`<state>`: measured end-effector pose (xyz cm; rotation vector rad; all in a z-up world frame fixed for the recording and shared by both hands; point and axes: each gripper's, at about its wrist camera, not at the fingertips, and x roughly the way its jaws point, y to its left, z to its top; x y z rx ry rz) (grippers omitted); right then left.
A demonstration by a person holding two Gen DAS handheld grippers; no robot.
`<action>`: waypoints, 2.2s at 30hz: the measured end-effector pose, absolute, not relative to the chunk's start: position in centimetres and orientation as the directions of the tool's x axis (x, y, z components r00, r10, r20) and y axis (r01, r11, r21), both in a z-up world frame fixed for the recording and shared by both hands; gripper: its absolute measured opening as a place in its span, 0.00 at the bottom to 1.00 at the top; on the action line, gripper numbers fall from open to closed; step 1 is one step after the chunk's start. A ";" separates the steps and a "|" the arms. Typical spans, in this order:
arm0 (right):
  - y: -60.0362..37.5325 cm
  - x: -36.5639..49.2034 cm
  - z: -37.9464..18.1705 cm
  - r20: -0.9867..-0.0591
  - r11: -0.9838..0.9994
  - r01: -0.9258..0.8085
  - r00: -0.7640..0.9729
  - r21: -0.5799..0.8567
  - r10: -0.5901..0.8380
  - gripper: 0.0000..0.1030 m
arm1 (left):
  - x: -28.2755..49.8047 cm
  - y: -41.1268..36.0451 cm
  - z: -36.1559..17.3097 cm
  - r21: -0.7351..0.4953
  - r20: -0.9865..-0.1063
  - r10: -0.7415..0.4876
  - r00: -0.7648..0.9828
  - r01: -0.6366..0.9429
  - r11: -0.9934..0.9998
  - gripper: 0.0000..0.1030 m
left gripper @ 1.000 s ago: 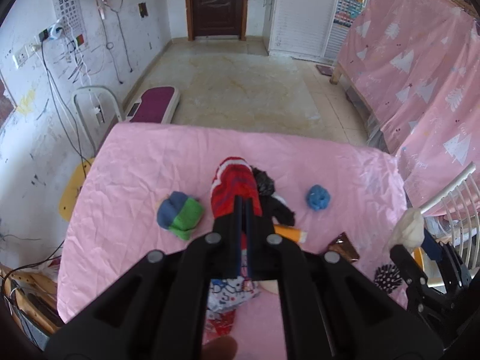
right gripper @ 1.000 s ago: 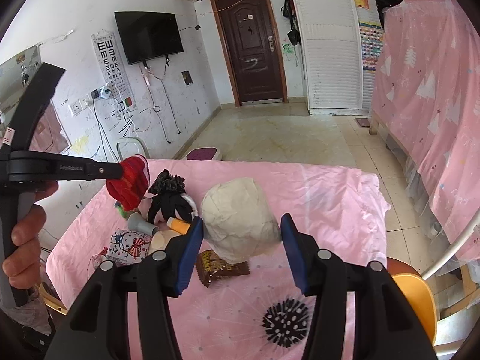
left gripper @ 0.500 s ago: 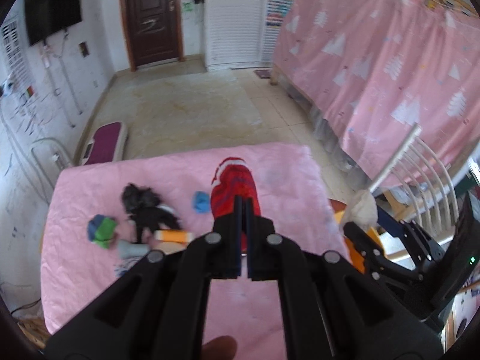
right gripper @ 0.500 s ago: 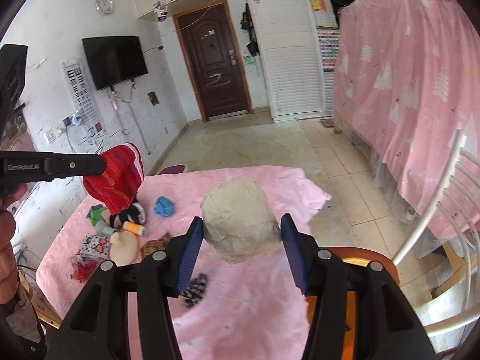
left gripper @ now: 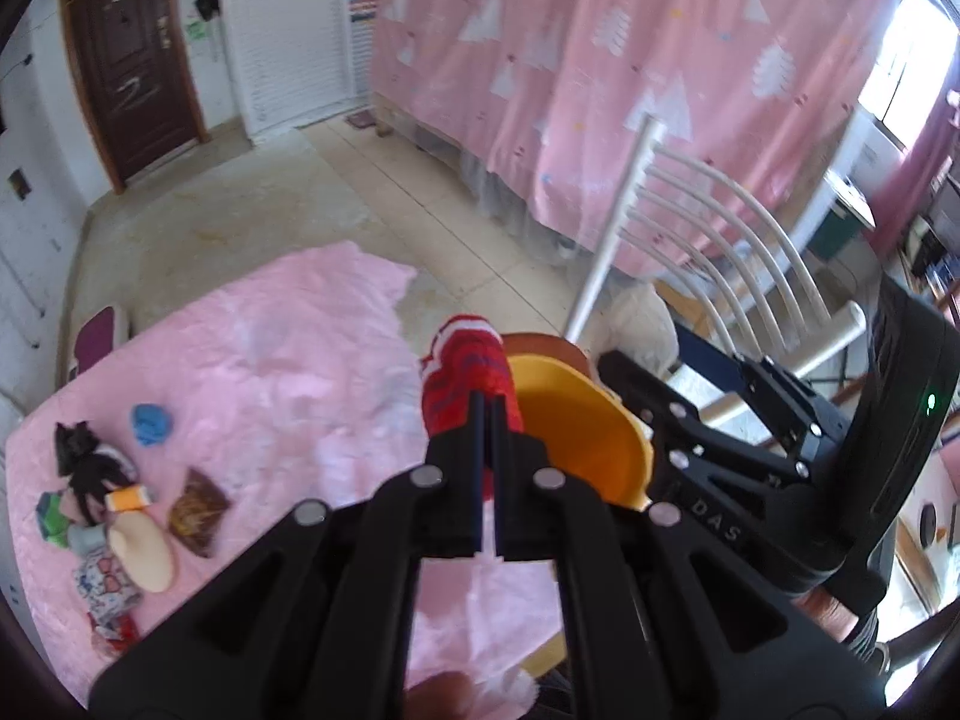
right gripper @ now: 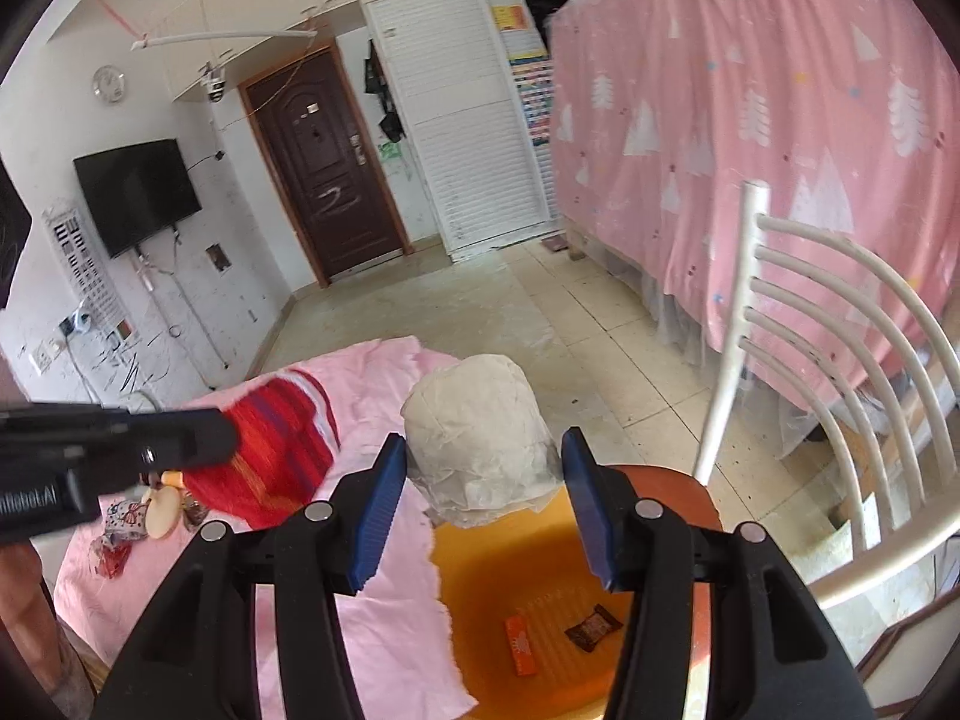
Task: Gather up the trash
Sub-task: 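Carry both items over the orange bin and open both tools to drop them, then move both open tools back over the remaining items on the bed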
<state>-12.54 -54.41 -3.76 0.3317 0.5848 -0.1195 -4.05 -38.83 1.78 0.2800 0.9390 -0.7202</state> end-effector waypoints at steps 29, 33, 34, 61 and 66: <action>-52.8 -9.3 -5.7 -0.642 0.949 0.214 0.767 0.230 -0.017 0.53 | -0.8 -32.8 2.2 -0.146 -0.808 -0.435 0.396 0.581 0.801 0.40; -50.3 -7.6 -4.5 -0.636 0.966 0.165 0.772 0.201 0.001 0.53 | 0.1 -29.9 3.0 -0.161 -0.795 -0.435 0.423 0.545 0.823 0.40; -49.1 -6.9 -4.1 -0.634 0.971 0.146 0.774 0.190 0.008 0.53 | 0.3 -29.1 3.1 -0.164 -0.793 -0.433 0.429 0.534 0.830 0.40; -27.7 2.0 -2.3 -0.675 0.977 -0.207 0.713 0.055 0.189 0.53 | 6.6 -7.1 3.0 -0.216 -0.781 -0.243 0.576 0.116 0.969 0.40; -24.2 3.8 -2.2 -0.683 0.962 -0.270 0.695 0.042 0.225 0.53 | 7.4 -4.6 1.5 -0.206 -0.802 -0.185 0.567 0.029 0.978 0.45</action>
